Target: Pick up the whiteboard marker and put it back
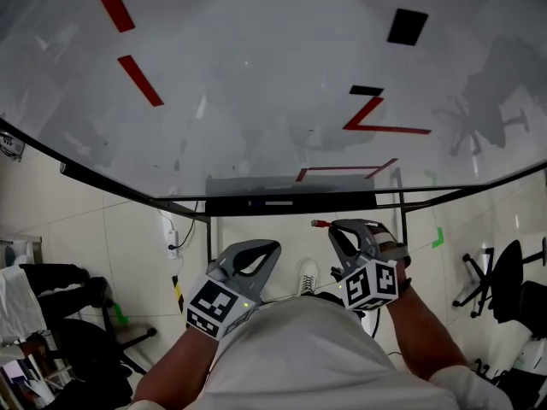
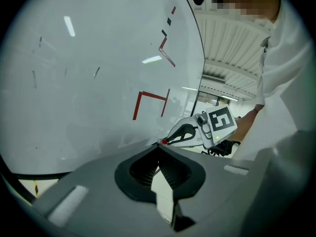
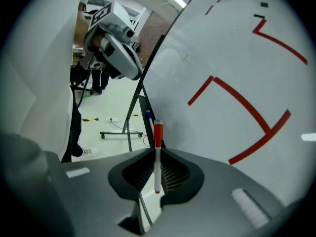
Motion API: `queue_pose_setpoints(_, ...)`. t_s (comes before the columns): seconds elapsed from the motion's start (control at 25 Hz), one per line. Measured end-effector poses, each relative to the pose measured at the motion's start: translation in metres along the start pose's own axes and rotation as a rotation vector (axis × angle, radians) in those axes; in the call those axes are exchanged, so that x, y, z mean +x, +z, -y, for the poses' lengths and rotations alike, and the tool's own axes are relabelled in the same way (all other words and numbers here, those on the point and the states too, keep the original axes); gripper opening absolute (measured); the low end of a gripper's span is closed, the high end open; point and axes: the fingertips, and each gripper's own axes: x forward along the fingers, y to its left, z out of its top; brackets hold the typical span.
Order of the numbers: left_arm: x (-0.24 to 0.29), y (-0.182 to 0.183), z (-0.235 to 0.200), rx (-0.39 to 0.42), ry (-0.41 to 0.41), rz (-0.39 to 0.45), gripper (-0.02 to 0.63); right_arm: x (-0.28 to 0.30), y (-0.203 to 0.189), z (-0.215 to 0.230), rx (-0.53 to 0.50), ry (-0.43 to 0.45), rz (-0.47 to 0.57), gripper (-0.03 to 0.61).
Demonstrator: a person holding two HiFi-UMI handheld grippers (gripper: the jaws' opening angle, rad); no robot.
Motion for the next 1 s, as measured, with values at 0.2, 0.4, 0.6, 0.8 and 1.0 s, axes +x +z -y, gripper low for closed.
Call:
queue_pose_setpoints(0.2,0.001,0.000,0.003,-0.017,-0.003,0.001,0.017,0.015,-0.020,0.004,-0.142,-0.016,-0.071,0.038)
queue_pose_setpoints(0.4,0.002,-0.002,0.001,-0.003,0.002,-0.001,0.017,0.031,-0.028,0.008,-0.205,-0.020,-0.112,0.038)
queue_pose_setpoints(0.6,0.001,-0.001,0.002,-0.009,-0.002,-0.001,0.017,0.046,-0.028,0.007,-0.264,-0.016,-0.140,0.038)
queue_pose_setpoints(0.8,-0.001,-0.003,0.001,-0.007,0.004,-0.004,0.017,0.064,-0.033,0.005,-0.330,-0.004,-0.169,0.039)
queue_pose_setpoints(1.0,-0.002,-0.003,0.001,-0.001,0.011,0.001,0.017,0.075,-0.043,0.005,-0.342,0.006,-0.202,0.038)
